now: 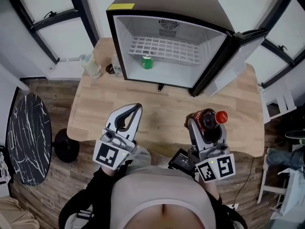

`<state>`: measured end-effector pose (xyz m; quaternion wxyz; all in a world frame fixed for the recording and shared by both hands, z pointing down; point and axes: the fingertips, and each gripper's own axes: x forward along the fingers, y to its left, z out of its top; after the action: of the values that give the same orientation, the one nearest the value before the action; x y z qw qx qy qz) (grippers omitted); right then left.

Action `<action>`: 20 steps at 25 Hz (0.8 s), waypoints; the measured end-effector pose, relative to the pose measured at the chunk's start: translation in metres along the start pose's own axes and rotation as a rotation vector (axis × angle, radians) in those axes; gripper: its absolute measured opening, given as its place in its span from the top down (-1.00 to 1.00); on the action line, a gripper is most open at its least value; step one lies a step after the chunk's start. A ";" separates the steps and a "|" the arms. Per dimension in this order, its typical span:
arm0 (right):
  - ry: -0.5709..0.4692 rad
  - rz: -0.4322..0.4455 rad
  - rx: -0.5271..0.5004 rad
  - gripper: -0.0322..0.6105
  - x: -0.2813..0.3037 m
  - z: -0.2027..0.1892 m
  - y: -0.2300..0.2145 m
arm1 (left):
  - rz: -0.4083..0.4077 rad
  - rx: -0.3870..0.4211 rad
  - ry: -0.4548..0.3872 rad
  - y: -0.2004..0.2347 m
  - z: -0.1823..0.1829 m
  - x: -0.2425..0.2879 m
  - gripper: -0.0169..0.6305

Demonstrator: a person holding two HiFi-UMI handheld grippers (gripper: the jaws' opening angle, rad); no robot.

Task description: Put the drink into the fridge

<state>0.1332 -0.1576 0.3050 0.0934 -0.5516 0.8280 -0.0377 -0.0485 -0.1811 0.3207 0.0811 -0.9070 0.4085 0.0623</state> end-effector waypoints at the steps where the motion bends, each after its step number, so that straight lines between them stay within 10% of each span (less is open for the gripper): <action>1: -0.002 -0.007 -0.001 -0.09 0.010 0.001 -0.003 | -0.007 -0.002 -0.001 0.008 -0.002 0.008 0.93; 20: 0.022 -0.079 -0.007 -0.09 0.111 -0.004 -0.047 | -0.122 -0.045 0.027 0.068 -0.030 0.099 0.93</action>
<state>0.1331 -0.2779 0.3042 0.0807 -0.5837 0.8068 -0.0446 -0.0329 -0.3034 0.3261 0.0589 -0.9325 0.3523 0.0540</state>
